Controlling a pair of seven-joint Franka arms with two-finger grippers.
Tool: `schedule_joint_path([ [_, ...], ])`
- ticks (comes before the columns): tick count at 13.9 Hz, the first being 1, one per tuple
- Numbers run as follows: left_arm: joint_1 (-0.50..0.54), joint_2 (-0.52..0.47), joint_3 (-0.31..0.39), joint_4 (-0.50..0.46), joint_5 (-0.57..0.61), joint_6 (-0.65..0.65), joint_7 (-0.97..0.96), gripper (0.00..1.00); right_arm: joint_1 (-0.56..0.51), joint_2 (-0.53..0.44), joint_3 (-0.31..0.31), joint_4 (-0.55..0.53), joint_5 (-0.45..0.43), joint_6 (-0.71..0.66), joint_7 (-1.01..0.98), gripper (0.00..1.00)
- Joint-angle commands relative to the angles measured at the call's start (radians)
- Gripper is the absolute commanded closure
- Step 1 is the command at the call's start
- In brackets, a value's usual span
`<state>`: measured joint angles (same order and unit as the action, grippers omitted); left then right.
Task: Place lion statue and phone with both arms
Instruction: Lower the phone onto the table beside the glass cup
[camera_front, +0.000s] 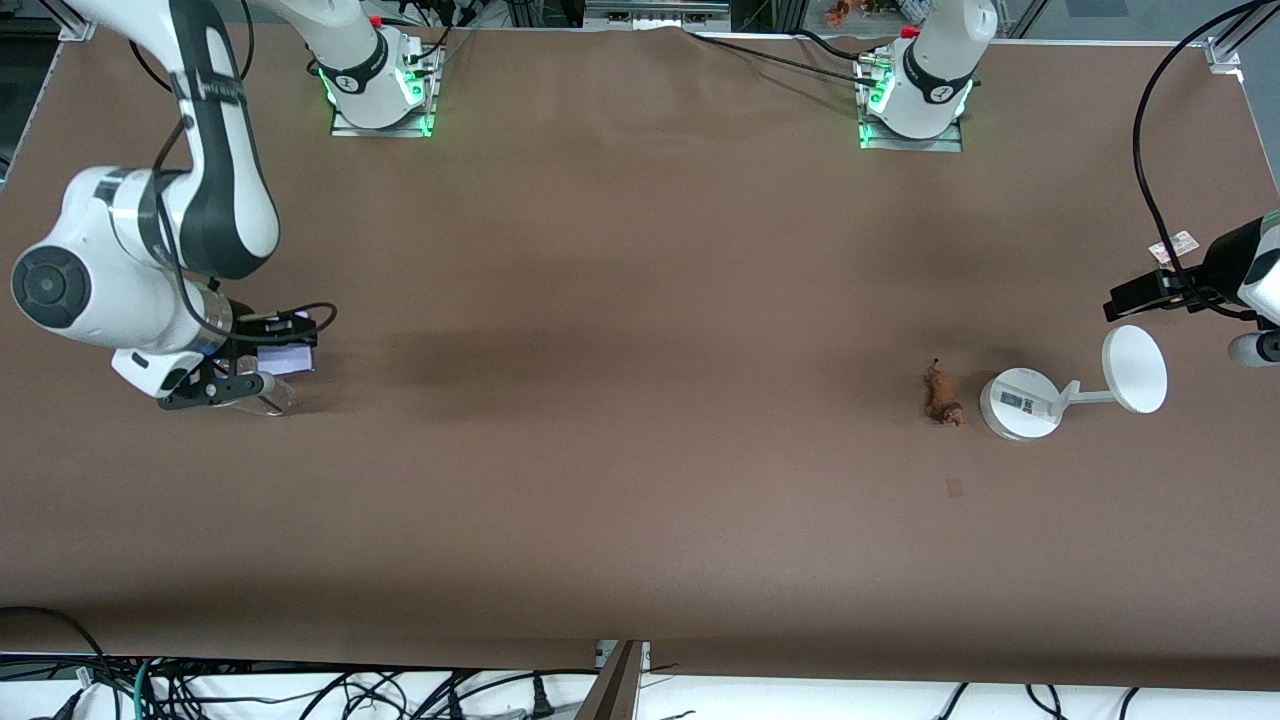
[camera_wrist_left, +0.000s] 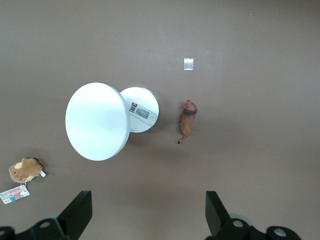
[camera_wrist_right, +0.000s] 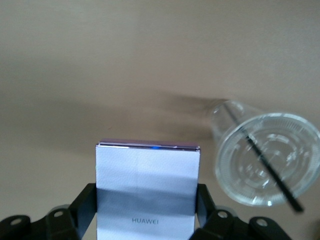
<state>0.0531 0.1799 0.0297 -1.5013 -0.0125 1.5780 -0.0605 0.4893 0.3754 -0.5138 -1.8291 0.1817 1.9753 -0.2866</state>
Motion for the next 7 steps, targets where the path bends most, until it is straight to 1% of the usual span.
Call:
schedule_joint_path([
  [1, 0.005, 0.009, 0.001, 0.023, -0.021, -0.018, 0.024, 0.0, -0.012, 0.054, 0.004, 0.001, 0.057, 0.049, -0.031, 0.45],
  [5, 0.005, 0.009, 0.001, 0.023, -0.021, -0.018, 0.024, 0.0, -0.005, 0.086, 0.024, 0.002, 0.1, 0.094, -0.022, 0.45],
  [7, 0.005, 0.009, 0.001, 0.023, -0.021, -0.018, 0.024, 0.0, 0.0, 0.088, 0.031, 0.004, 0.102, 0.102, -0.014, 0.45],
])
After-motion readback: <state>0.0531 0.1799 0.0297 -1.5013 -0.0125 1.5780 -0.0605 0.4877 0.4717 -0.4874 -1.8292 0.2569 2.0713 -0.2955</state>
